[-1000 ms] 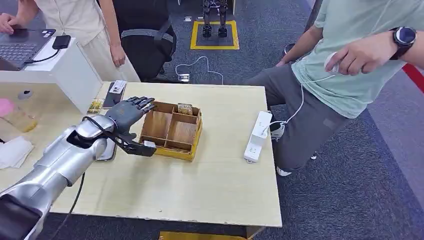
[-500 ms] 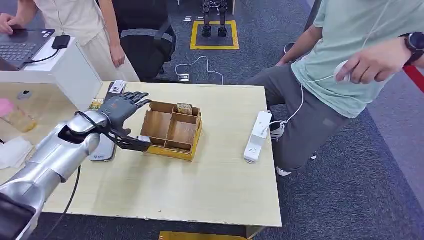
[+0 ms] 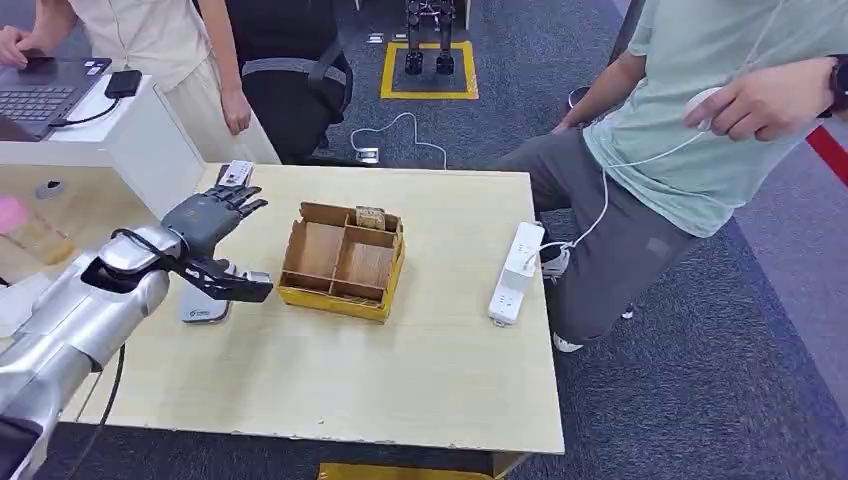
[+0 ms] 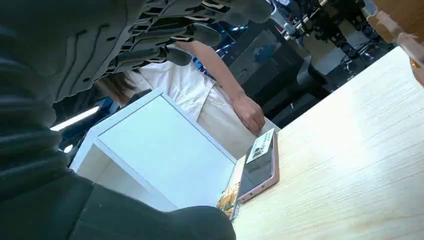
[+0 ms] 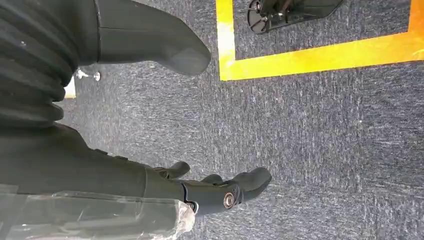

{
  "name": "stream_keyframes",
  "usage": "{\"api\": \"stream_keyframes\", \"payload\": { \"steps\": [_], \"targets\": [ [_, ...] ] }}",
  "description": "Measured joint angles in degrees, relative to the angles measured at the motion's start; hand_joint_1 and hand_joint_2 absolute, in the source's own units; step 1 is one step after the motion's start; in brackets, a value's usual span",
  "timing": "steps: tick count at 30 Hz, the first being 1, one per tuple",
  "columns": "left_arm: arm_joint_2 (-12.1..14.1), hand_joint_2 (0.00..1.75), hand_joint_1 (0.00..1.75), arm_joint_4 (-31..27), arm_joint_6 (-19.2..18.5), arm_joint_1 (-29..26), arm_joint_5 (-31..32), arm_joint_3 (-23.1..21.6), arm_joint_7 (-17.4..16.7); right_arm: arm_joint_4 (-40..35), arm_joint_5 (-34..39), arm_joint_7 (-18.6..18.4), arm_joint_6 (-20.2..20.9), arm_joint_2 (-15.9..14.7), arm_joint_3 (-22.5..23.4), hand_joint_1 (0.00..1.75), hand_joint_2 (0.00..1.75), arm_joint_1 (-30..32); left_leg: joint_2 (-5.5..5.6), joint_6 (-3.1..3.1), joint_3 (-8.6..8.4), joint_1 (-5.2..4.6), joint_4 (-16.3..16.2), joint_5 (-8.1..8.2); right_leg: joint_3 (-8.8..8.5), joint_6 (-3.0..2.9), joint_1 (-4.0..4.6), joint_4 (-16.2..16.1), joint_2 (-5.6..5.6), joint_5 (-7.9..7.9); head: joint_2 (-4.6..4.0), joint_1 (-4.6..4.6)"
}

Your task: Pass the card to the sensor for recognition and then transmit it.

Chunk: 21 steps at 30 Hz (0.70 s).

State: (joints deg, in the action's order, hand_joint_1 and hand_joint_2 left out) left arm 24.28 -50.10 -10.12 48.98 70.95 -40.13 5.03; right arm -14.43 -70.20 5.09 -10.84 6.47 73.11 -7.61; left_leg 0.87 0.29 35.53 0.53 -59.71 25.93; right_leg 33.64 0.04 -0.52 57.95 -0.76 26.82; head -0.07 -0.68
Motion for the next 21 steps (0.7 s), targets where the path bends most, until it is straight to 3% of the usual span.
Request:
{"api": "stream_keyframes", "payload": {
  "steps": [7, 11, 15, 21],
  "targets": [
    [3.3, 1.75, 0.0, -5.18, -4.81, -2.16, -9.19, 1.97, 5.29, 0.0, 0.44, 0.0, -0.11, 0.0, 0.0, 0.0, 1.75, 0.03, -0.03, 0.0, -0.01, 0.01, 0.0, 0.0, 0.02, 0.0, 0.0, 0.0, -0.03, 0.01, 0.0, 0.0],
    [5.07, 1.75, 0.0, -9.37, -6.65, -4.22, -12.61, 3.01, 5.38, 0.0, 0.63, 0.02, -0.13, 0.0, 0.02, 0.0, 1.75, 0.03, -0.02, 0.0, 0.0, 0.02, 0.01, 0.0, 0.04, -0.01, 0.01, 0.0, -0.02, 0.01, 0.0, 0.0],
    [5.48, 1.75, 0.0, -14.5, -6.23, -7.19, -15.65, 3.39, 3.4, 0.0, 1.77, -0.22, -0.57, 0.0, 0.44, 0.0, 1.75, 0.01, -0.01, 0.0, -0.01, -0.01, 0.01, 0.0, 0.03, 0.0, 0.0, -0.01, -0.01, 0.02, 0.02, 0.02],
    [3.56, 1.75, 0.0, -20.55, -5.2, -11.23, -15.34, 3.39, -1.31, 0.0, 2.95, -0.63, -0.72, 0.0, 1.27, 0.0, 1.75, 0.01, -0.01, 0.0, 0.0, -0.03, -0.01, 0.01, 0.02, 0.01, -0.01, -0.03, 0.0, 0.0, 0.0, 0.02]
  ]
}}
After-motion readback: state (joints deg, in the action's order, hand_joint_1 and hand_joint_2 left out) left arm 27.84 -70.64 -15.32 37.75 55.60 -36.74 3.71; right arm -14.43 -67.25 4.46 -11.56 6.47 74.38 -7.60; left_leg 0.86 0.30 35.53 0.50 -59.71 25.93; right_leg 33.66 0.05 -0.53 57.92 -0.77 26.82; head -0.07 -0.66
